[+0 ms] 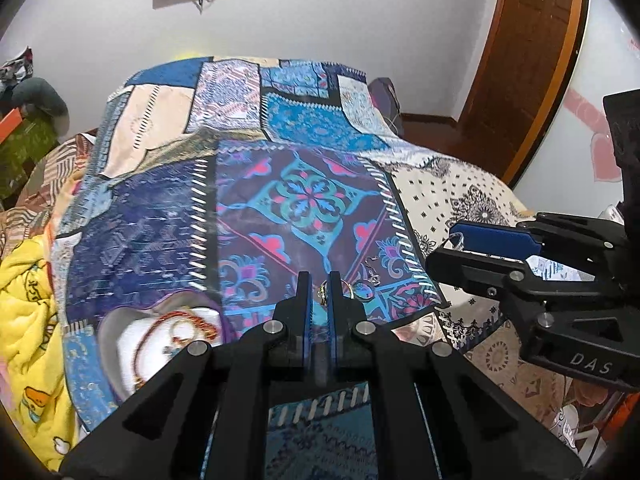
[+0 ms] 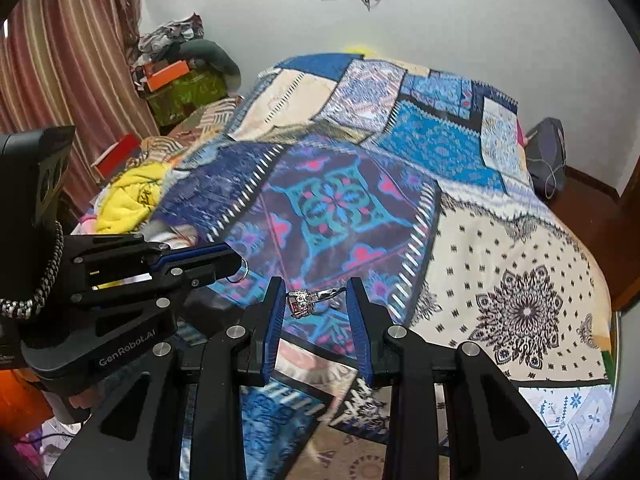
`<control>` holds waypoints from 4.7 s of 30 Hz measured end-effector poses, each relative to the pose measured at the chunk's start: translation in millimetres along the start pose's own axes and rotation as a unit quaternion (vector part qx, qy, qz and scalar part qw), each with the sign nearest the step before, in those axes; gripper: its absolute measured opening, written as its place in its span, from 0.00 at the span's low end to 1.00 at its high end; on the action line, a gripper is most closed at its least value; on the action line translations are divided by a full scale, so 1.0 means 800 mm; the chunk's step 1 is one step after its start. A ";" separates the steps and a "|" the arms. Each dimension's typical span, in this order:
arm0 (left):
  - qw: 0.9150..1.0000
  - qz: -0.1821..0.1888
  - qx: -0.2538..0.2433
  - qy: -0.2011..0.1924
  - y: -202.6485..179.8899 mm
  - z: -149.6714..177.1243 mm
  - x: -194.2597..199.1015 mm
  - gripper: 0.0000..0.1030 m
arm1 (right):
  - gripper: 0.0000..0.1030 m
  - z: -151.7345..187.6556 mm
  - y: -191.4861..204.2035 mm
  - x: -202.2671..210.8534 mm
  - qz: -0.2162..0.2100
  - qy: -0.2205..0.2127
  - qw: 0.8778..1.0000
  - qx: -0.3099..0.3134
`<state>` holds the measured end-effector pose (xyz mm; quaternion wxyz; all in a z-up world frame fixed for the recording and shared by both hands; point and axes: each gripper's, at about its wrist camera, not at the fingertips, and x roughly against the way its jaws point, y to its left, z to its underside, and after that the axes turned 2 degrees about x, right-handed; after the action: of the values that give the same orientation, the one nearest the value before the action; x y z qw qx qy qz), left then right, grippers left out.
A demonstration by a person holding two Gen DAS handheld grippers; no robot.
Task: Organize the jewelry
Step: 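Grasp a silver ring with the left tool while the right tool grasps a silver earring, then carry the ring and earring with both tools over the heart tin and open, then withdraw both tools from the tin toward the last ring and earring, then grasp the silver ring with the left tool while the right tool grasps the earring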
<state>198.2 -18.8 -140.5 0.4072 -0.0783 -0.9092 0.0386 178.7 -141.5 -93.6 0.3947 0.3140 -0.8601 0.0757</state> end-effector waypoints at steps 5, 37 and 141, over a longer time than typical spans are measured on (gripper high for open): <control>1.000 -0.007 0.007 -0.016 0.017 0.003 0.026 0.05 | 0.28 -0.012 0.028 0.008 -0.007 -0.013 1.000 0.014; 0.998 -0.031 0.054 -0.014 0.138 0.044 0.052 0.05 | 0.28 -0.035 0.130 -0.068 -0.072 0.023 0.996 0.042; 0.998 0.005 -0.026 0.061 -0.014 0.015 -0.090 0.20 | 0.36 0.031 -0.049 -0.068 -0.003 0.072 0.996 -0.054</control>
<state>235.1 -42.6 -199.7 0.4597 -0.0953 -0.8829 0.0123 213.3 -156.0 -154.7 0.4723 0.2888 -0.8312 0.0506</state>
